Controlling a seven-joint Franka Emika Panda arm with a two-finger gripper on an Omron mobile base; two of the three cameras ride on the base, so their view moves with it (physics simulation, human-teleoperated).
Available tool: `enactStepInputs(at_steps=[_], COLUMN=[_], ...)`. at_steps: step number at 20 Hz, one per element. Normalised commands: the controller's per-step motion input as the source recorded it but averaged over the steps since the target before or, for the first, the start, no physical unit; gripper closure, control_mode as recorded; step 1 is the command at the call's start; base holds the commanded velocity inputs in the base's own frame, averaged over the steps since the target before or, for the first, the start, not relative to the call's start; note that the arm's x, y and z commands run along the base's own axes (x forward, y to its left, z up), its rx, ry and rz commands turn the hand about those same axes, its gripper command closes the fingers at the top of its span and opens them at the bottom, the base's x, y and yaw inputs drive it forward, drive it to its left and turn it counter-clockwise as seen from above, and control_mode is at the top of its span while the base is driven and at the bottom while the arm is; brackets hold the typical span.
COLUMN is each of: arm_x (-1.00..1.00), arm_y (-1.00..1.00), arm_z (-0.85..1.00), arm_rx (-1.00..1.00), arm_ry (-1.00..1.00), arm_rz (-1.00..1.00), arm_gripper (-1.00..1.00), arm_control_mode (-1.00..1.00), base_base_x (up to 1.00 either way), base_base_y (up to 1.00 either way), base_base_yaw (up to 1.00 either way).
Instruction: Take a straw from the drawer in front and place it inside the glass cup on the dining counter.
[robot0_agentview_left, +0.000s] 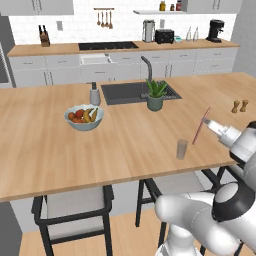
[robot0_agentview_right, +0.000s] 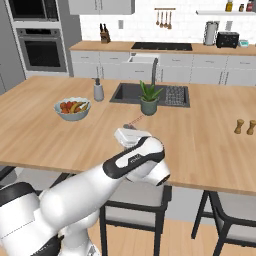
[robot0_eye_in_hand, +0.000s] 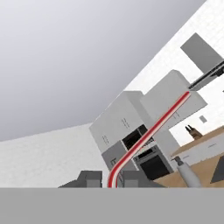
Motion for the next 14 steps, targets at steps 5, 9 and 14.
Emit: enactStepInputs(at_steps=[5, 9, 14], arm_x=[0.11, 0.04, 0.01], arm_y=[-0.02, 0.0, 0.0], arm_z=[0.0, 0.06, 0.15], arm_rx=[0.0, 0.0, 0.0], arm_ry=[0.07, 0.0, 0.0], arm_rz=[0.0, 0.0, 0.0], arm_gripper=[1.0, 1.0, 1.0], arm_control_mode=[-1.0, -1.0, -1.0], base_base_x=[0.0, 0.0, 0.0], base_base_y=[0.0, 0.0, 0.0], base_base_yaw=[0.0, 0.0, 0.0])
